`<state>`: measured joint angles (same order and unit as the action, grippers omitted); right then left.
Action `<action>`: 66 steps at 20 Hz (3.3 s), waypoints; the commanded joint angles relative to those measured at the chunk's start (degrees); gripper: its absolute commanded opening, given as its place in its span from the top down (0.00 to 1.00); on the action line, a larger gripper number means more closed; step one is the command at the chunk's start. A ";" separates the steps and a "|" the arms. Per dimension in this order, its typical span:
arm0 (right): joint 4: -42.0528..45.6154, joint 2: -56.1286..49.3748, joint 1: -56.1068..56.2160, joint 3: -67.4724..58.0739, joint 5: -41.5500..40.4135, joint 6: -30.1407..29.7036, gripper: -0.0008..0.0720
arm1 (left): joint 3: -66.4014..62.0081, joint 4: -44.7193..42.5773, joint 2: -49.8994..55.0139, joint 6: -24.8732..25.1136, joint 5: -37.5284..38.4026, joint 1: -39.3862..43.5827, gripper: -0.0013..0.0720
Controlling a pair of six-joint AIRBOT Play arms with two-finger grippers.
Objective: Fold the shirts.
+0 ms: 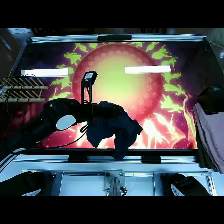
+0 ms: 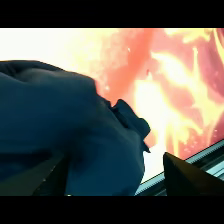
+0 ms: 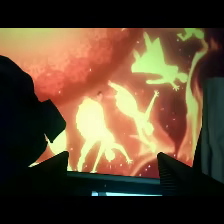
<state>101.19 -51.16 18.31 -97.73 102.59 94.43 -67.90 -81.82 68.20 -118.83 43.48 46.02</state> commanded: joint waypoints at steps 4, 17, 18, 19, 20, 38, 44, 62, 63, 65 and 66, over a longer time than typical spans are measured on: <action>-4.52 -6.73 -1.36 13.35 -3.93 -6.71 0.07 | -12.02 -2.73 0.11 18.10 33.59 -15.82 0.00; -39.52 -6.08 -18.91 59.25 -19.10 -13.75 0.07 | 27.65 27.30 -0.96 27.02 16.87 -29.46 0.15; -39.54 -6.08 -17.94 60.87 -19.80 -13.73 0.07 | 27.47 28.02 1.09 28.15 16.87 -28.96 0.15; -39.69 -6.08 -16.85 62.49 -20.63 -13.57 0.07 | 27.41 28.76 2.95 28.44 16.52 -28.44 0.15; -40.19 -6.08 -15.65 63.84 -21.62 -13.20 0.07 | 27.41 29.55 4.39 28.70 15.43 -27.93 0.15; -67.49 -18.78 10.08 68.87 -60.28 -8.61 0.47 | 20.06 37.29 6.64 36.02 9.53 -24.94 0.94; -36.59 -9.14 7.34 57.27 -37.33 -8.24 0.90 | 2.34 20.63 1.99 38.62 21.64 -29.55 0.94; 8.20 19.52 1.09 -3.54 -18.49 1.68 0.90 | -48.46 -7.93 -26.60 30.47 39.60 -37.79 0.94; 10.43 18.97 1.09 -3.28 -15.41 1.25 0.90 | -45.86 -10.56 -26.67 30.49 45.33 -37.79 0.94; 14.36 17.81 1.09 -1.09 -9.64 -0.24 0.90 | -38.82 -13.18 -26.67 30.53 53.46 -37.79 0.94; 14.93 17.46 1.09 0.96 -8.09 -0.28 0.90 | -34.27 -13.11 -26.80 30.53 55.12 -37.79 0.94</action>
<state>111.20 -32.84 19.42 -98.85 87.07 95.26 -110.04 -89.76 42.06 -87.85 86.24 8.27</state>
